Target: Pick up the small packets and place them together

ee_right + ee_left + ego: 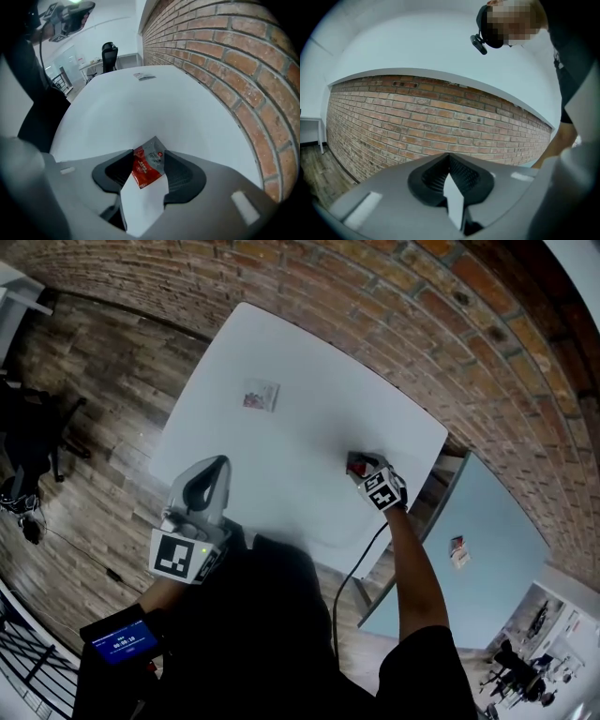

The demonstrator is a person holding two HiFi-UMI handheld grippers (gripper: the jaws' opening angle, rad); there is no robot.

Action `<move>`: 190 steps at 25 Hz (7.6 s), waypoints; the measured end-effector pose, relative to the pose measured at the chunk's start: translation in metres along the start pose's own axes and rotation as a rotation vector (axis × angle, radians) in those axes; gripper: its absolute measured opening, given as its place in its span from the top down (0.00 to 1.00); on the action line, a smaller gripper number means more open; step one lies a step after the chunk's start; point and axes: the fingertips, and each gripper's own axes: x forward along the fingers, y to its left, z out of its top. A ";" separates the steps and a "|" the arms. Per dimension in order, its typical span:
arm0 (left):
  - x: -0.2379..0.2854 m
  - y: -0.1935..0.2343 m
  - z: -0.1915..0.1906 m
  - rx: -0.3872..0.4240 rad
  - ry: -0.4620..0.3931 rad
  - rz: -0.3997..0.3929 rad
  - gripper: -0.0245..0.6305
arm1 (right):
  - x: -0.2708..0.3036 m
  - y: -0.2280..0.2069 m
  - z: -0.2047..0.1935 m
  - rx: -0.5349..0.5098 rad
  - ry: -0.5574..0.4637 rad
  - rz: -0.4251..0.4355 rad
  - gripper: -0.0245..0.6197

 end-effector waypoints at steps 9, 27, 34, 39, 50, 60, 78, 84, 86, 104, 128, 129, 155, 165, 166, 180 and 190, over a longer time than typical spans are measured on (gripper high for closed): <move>-0.005 0.003 -0.003 -0.014 -0.003 0.014 0.96 | 0.000 -0.019 0.004 0.442 -0.124 -0.099 0.64; 0.005 0.016 -0.003 0.014 0.024 -0.019 0.96 | -0.023 -0.014 0.024 0.393 -0.167 -0.167 0.65; 0.013 0.025 -0.010 0.014 0.040 -0.056 0.96 | -0.149 0.008 0.110 0.538 -0.614 -0.426 0.81; 0.026 0.018 -0.010 0.029 0.037 -0.143 0.96 | -0.258 0.059 0.185 0.476 -0.911 -0.570 0.96; 0.069 0.038 -0.056 0.136 0.123 -0.241 0.96 | -0.273 0.130 0.241 0.335 -0.967 -0.534 0.96; 0.128 0.090 -0.162 0.135 0.422 -0.274 0.74 | -0.295 0.105 0.231 0.369 -0.888 -0.721 0.96; 0.182 0.120 -0.280 0.216 0.735 -0.294 0.65 | -0.290 0.116 0.212 0.452 -0.782 -0.798 0.96; 0.180 0.125 -0.289 0.081 0.833 -0.124 0.65 | -0.287 0.117 0.205 0.458 -0.750 -0.790 0.96; 0.178 0.124 -0.289 0.026 0.840 -0.070 0.65 | -0.287 0.115 0.206 0.463 -0.763 -0.791 0.96; 0.192 0.111 -0.281 0.488 0.786 -0.493 0.65 | -0.273 0.120 0.213 0.408 -0.748 -0.745 0.96; 0.164 0.120 -0.273 0.434 0.774 -0.512 0.65 | -0.272 0.135 0.207 0.474 -0.842 -0.686 0.96; 0.162 0.120 -0.281 0.474 0.809 -0.515 0.65 | -0.271 0.138 0.205 0.474 -0.834 -0.684 0.96; 0.188 0.117 -0.296 0.538 0.830 -0.457 0.56 | -0.263 0.145 0.181 0.589 -0.807 -0.699 0.96; 0.187 0.078 -0.303 0.382 0.851 -0.337 0.56 | -0.262 0.138 0.181 0.584 -0.808 -0.669 0.96; 0.188 0.073 -0.304 0.376 0.851 -0.330 0.56 | -0.264 0.137 0.178 0.581 -0.810 -0.675 0.96; 0.181 -0.007 -0.322 0.369 0.865 -0.350 0.56 | -0.289 0.121 0.111 0.646 -0.863 -0.695 0.96; 0.189 -0.045 -0.327 0.363 0.861 -0.328 0.56 | -0.303 0.116 0.062 0.687 -0.873 -0.695 0.96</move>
